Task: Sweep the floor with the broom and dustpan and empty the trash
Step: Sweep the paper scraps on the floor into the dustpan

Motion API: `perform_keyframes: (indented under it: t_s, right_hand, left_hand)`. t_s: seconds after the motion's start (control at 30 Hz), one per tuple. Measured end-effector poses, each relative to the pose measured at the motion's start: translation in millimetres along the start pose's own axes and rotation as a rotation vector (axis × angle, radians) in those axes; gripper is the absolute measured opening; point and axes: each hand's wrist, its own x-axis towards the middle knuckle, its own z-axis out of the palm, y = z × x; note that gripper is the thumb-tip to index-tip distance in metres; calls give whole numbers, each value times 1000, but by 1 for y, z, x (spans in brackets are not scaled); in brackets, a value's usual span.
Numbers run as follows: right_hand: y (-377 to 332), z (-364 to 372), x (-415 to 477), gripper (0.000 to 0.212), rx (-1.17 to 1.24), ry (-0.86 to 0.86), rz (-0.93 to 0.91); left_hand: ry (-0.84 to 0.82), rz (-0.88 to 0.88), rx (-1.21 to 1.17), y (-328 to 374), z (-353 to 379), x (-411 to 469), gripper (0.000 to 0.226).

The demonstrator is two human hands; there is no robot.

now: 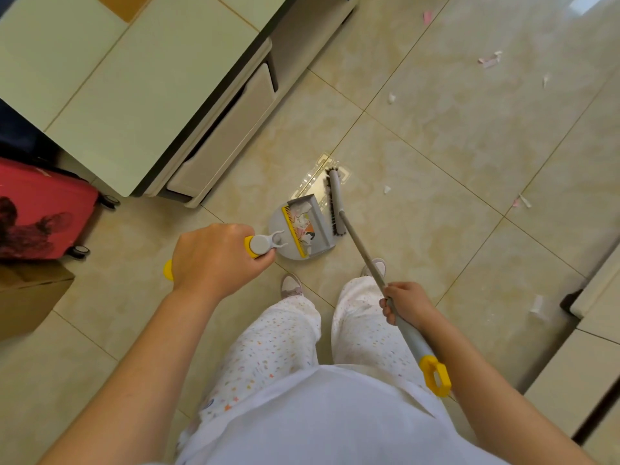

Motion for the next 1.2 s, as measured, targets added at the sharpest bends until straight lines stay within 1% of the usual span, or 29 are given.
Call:
perform_keyframes:
  t_s: [0.13, 0.27, 0.43, 0.63, 0.77, 0.9, 0.97, 1.03, 1.1, 1.13, 1.2]
  right_hand:
    - [-4, -33, 15, 13, -69, 74, -27]
    - [-14, -68, 30, 14, -168, 172, -57]
    - [-36, -105, 48, 14, -170, 255, -60]
    - [-63, -136, 90, 13, -177, 295, -24]
    - [-77, -146, 110, 12, -167, 248, 13]
    - [-85, -153, 108, 16, -185, 119, 20]
    - [-90, -162, 102, 16, -94, 29, 28]
    - [-96, -175, 92, 14, 77, -66, 86]
    - [-100, -192, 83, 13, 175, -133, 116]
    - [-99, -195, 81, 14, 167, -141, 106]
    - [-93, -205, 78, 16, 48, -109, 50]
  left_hand:
    - [-4, -29, -39, 13, -1, 8, 50]
    - [9, -20, -78, 39, -1, 22, 52]
    - [-10, 33, -60, 91, -6, 50, 49]
    - [-33, 67, -18, 154, 0, 84, 50]
    - [-35, 83, 2, 179, 3, 97, 53]
    - [-29, 59, 32, 196, 2, 108, 53]
    - [-36, 49, 38, 203, 0, 113, 51]
    - [-40, 41, 36, 208, -2, 117, 49]
    - [-38, 29, 41, 212, -4, 121, 49]
    - [-34, 23, 44, 209, -5, 121, 50]
    - [-17, 23, 49, 210, -5, 120, 52]
